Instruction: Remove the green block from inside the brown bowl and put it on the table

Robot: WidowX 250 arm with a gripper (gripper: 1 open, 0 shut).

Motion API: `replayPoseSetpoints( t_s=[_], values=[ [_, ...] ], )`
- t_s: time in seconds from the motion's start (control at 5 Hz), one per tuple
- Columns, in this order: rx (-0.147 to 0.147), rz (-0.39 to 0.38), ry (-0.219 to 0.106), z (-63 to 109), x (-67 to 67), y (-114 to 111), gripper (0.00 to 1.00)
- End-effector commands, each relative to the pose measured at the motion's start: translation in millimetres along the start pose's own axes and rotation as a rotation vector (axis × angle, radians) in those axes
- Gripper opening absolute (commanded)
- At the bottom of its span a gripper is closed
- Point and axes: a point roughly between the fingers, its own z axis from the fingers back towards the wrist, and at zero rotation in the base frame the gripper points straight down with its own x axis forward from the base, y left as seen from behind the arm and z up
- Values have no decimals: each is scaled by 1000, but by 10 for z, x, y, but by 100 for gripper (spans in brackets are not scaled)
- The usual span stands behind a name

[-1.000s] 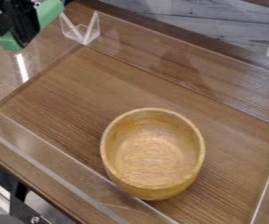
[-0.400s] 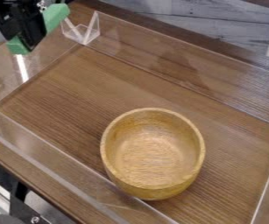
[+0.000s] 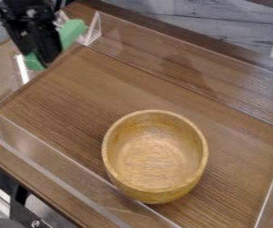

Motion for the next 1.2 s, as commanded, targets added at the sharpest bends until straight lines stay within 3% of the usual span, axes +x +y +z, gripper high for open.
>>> replayPoseSetpoints(
  t_s=[0.0,0.6,0.8,1.0],
  values=[
    [36,-37,-30,-85,46,-144,0],
    [63,-127,-7,-633,79,-356,0],
    [74,-134,-14,-530,90,-458,0],
    [78,-138,-14,-579,94,-465,0]
  ],
)
